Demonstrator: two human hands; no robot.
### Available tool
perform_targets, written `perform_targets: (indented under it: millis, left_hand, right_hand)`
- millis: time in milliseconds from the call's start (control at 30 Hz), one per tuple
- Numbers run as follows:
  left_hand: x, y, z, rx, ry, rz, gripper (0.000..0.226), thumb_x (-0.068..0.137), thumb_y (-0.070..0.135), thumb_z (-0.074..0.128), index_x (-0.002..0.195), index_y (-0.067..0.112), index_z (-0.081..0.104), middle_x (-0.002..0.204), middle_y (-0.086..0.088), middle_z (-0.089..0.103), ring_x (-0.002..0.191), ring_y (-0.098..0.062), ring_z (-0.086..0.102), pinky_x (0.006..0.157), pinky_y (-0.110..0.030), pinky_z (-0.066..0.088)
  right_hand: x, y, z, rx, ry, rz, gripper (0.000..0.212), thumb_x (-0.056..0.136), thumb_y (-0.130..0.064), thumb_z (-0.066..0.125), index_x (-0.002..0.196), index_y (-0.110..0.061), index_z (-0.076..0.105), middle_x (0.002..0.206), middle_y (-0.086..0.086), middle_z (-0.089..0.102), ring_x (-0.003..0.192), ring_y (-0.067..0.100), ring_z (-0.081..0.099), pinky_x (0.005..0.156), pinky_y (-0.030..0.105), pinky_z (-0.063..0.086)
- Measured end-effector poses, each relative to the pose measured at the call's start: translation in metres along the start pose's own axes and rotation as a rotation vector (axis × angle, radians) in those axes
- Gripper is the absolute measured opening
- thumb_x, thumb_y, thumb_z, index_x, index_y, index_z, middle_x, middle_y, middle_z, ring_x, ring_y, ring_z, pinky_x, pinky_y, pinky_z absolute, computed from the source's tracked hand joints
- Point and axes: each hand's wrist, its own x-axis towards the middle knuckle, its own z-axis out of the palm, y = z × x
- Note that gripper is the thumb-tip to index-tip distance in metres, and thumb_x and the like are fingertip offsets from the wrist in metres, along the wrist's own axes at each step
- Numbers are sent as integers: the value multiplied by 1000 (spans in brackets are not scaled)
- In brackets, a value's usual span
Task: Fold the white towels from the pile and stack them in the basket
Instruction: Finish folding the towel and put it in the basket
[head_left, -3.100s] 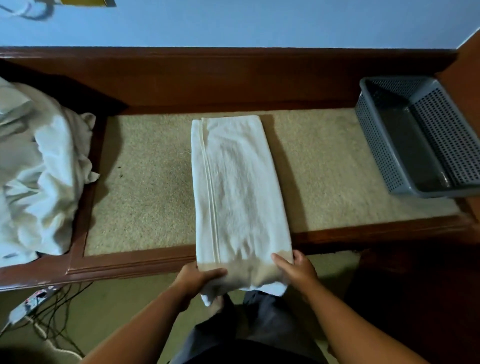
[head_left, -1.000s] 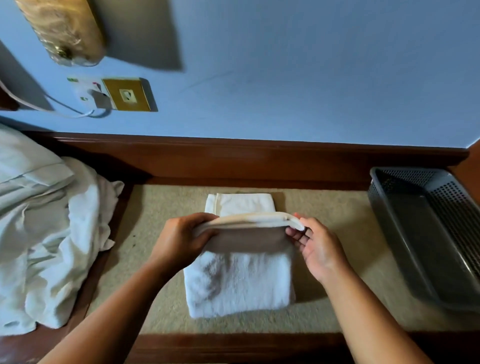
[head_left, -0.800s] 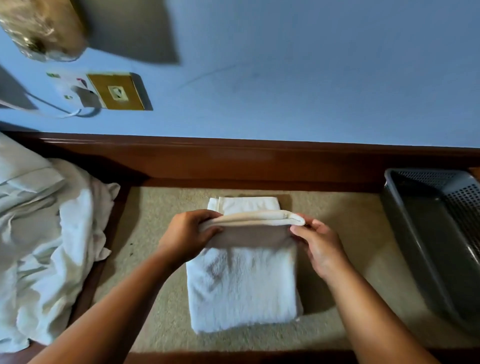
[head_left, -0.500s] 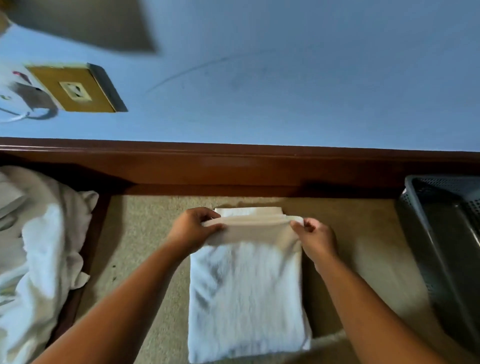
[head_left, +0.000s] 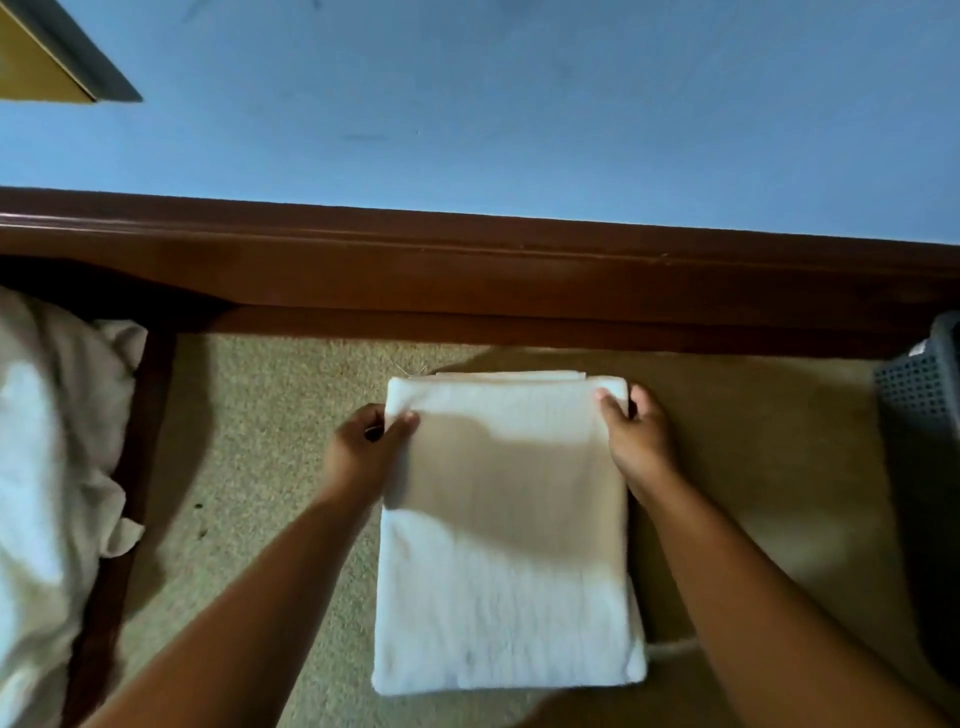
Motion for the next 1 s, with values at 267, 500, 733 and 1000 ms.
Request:
perform_targets:
  millis: [267,500,733,1000]
  left_hand:
    - [15,27,20,134,62,-37,49,75,47,84,104,21,56,93,3,68,84,-21,67,71,-37,58]
    - [-9,58,-9,-168,-315,-68,50,75,28,86,116,6,67,106,-16,74,99,-40,72,81,-59,59]
    - [-132,117,-69,-267,-374,497,31,81,5,77,109,5,64,102,-2,74,93,-17,69,80,-28,57]
    - [-188,13,-101,356,-194,1041,34,78,35,77,102,15,65,113,-5,56,105,-27,59,86,-37,48]
  right_hand:
    - [5,-19,15,-134,37,-87,66,95,-46,61,147,-11,40,147,14,49,133,34,49,104,38,41]
    - [-22,-40,-13,152,-329,20,59,64,-38,92,114,-14,69,108,5,75,93,22,74,86,41,59]
    - [-141,-82,-113,271,-262,-605,44,66,-19,89,103,-21,65,96,-6,73,91,8,69,75,24,55]
    - [-214,41,-124,-430,25,-1281,57,59,3,82,106,-17,56,111,4,56,88,22,61,62,35,54]
